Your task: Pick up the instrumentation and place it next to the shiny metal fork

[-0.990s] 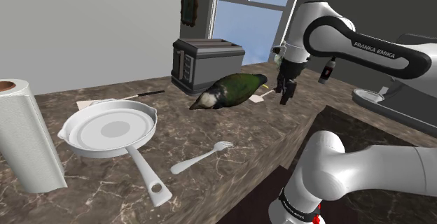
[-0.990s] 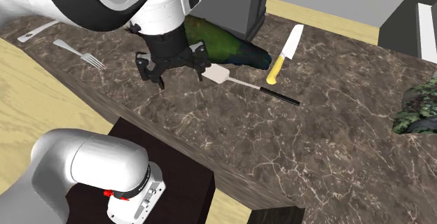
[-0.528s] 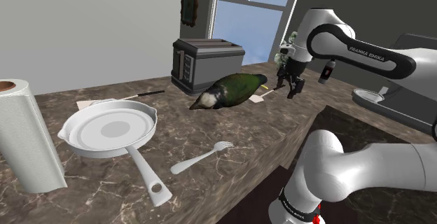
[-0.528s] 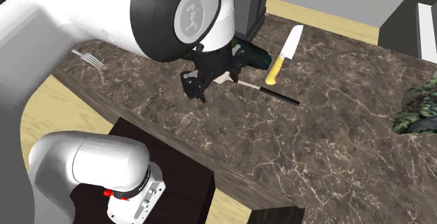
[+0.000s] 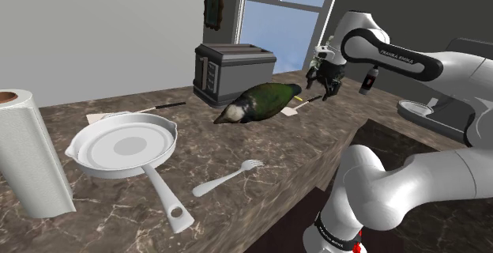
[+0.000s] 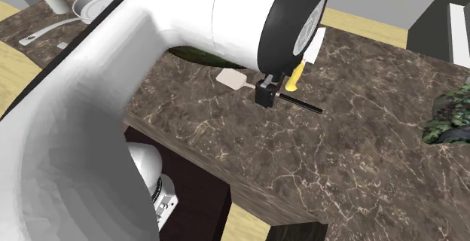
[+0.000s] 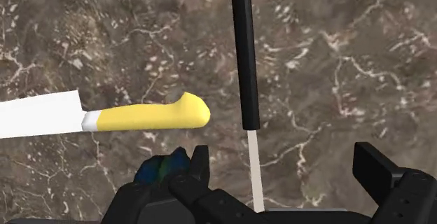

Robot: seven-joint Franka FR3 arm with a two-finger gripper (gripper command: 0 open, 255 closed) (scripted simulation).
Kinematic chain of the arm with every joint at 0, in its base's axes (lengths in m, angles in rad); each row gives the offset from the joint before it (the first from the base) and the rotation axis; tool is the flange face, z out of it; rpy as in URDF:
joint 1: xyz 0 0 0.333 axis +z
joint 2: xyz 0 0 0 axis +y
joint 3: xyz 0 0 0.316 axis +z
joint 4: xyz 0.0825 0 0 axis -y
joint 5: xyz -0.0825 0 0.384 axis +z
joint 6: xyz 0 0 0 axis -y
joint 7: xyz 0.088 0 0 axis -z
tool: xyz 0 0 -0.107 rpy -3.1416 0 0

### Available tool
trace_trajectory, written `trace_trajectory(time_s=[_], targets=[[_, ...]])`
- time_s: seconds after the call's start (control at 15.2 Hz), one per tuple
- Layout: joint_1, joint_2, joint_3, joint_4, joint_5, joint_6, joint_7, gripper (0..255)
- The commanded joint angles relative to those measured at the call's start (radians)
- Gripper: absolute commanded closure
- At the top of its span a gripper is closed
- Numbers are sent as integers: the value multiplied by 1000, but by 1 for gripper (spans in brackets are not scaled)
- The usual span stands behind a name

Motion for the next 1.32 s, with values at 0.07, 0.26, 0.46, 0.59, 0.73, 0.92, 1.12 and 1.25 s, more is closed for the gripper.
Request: trace_trajectory(time_s=[0.07,0.26,0.46,0.59,0.73,0.92,1.12,1.25], targets=[[39,14,-55,11,-30,41,-52,0],[40,12,-82,-18,-49,74,-46,0],[42,12,-106,-41,-67,102,-40,0],[42,12,-106,-41,-67,102,-40,0],[42,12,-106,-41,-67,102,-40,0],[42,12,-106,-41,-67,102,-40,0],[42,12,-106,-41,-67,102,-40,255],[42,12,-106,-41,-67,102,-40,255]])
